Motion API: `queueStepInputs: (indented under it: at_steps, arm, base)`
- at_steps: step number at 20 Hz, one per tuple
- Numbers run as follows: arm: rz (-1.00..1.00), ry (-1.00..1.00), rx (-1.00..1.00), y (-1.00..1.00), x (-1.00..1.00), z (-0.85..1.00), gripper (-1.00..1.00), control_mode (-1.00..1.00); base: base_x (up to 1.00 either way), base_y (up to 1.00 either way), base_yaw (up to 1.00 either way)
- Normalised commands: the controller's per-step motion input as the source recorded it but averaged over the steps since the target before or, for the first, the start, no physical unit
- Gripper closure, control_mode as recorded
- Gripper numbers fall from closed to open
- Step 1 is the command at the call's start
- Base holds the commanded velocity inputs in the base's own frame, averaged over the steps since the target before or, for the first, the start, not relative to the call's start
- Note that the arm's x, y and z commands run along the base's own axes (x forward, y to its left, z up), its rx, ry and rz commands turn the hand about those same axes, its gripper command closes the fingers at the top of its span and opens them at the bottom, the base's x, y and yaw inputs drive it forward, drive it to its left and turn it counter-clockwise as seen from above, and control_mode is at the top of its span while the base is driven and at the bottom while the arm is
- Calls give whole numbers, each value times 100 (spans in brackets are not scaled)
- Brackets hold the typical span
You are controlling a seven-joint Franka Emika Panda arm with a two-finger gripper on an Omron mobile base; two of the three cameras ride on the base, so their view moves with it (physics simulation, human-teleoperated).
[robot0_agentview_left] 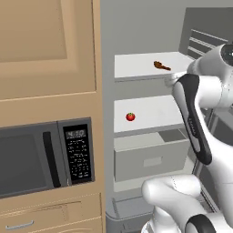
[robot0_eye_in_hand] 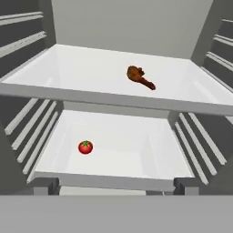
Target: Place one tomato and one chicken drumstick in each tupperware on the nearby counter, to pack two identical lunches.
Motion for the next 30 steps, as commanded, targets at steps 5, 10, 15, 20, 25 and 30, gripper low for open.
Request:
queueStepInputs:
  at_steps: [5,10,15,20,25,30]
  arm:
    - [-5,0,1,-17,47,1,-100,-100]
    - [-6,0,0,-9,46,0,-100,-100]
    - [-2,0,0,-14,42,0,-100,-100]
    - [0,0,0,-12,37,0,-100,-100]
    - [0,0,0,-1,31,0,-100,-100]
    - [2,0,0,-5,38,0,-100,-100]
  base:
    - [0,0,0]
    - [0,0,0]
    - [0,0,0]
    - [0,0,0]
    - [0,0,0]
    - [0,0,0]
